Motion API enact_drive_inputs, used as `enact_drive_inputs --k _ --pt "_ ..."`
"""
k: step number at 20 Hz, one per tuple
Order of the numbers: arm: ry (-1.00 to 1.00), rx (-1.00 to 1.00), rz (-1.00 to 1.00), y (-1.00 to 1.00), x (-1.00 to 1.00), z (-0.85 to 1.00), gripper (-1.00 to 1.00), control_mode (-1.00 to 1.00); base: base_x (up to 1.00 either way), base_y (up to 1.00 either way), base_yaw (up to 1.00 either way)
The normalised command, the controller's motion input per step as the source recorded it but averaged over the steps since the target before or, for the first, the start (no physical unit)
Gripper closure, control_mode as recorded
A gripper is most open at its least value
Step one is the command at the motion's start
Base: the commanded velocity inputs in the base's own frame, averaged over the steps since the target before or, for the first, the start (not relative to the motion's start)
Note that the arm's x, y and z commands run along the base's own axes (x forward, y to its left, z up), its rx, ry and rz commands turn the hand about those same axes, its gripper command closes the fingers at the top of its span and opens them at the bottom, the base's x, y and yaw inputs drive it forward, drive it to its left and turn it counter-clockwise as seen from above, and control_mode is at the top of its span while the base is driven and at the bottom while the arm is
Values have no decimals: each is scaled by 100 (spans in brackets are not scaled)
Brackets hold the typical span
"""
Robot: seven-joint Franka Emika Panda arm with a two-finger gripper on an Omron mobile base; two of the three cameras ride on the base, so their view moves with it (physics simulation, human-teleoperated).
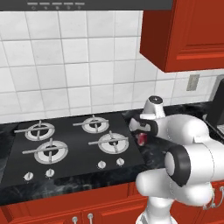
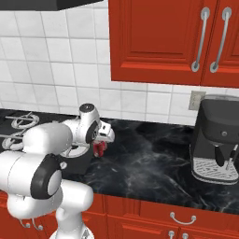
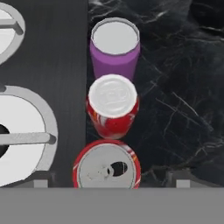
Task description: Four empty soda cans are scattered around the kitchen. Gather all the cans and cluster them next to the stove for recycling.
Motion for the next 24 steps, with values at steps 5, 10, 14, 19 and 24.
enact_drive_inputs --k 5,10,14,19,24 --pt "-10 0 0 0 -46 55 -100 -100 0 0 0" --pt "-11 0 0 0 -57 51 -100 -100 0 0 0" --pt "-6 0 0 0 -69 50 -100 -100 0 0 0" --pt "0 0 0 0 -80 54 -100 -100 0 0 0" --pt "13 0 0 0 -80 48 -100 -100 0 0 0"
